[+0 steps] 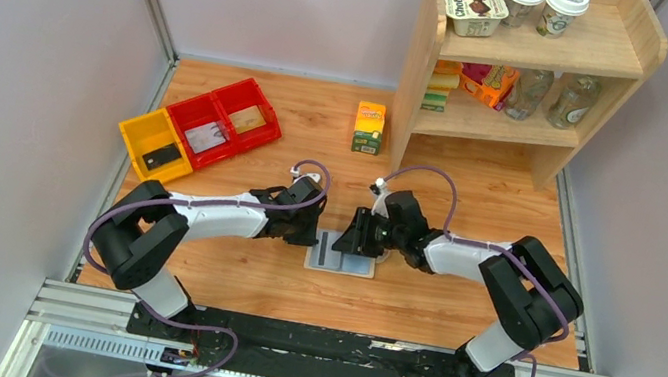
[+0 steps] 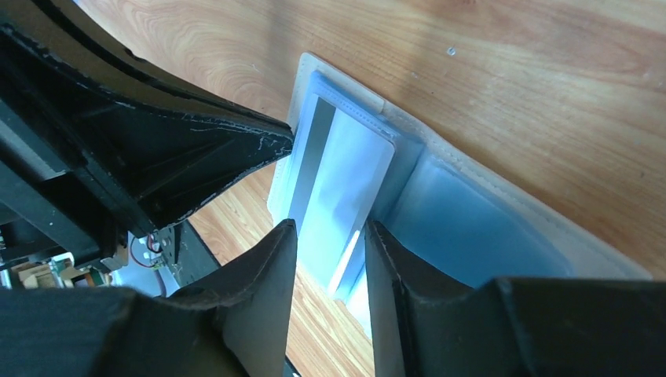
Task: Take the credit cards out of the card holder
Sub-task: Remove the credit card from the card holder.
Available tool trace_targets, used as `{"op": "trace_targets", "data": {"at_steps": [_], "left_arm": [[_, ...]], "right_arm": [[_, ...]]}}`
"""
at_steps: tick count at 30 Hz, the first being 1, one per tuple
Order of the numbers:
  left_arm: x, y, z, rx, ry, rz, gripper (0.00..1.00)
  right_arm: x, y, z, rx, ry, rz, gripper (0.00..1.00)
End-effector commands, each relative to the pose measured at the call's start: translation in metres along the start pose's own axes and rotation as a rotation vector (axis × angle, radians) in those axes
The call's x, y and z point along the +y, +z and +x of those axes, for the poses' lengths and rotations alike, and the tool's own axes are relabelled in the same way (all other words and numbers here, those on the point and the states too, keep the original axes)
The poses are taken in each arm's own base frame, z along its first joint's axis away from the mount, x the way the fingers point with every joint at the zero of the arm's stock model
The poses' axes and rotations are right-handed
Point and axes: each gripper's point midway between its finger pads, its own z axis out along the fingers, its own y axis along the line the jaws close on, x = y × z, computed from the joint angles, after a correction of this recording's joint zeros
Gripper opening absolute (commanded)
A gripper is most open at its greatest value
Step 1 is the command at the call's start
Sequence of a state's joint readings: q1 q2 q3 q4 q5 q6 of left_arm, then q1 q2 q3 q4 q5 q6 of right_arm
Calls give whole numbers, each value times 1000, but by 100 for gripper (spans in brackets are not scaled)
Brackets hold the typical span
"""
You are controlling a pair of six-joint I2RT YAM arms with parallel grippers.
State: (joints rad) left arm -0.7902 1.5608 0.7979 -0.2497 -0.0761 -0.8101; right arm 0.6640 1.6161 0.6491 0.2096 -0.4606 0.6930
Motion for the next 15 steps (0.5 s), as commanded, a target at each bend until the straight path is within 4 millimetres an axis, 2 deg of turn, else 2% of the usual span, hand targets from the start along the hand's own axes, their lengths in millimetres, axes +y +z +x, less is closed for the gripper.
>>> {"op": "trace_targets", "data": {"at_steps": [1, 8, 15], "left_arm": [[4, 4, 11, 37, 0, -13, 10], [4, 5, 12, 39, 1, -18, 9], [3, 6, 18, 47, -1, -30, 3]], "right_arm": [[24, -6, -11, -43, -10, -115, 39], [30, -10, -14, -68, 34, -179, 35], [20, -8, -19, -94, 108, -191, 29]]}}
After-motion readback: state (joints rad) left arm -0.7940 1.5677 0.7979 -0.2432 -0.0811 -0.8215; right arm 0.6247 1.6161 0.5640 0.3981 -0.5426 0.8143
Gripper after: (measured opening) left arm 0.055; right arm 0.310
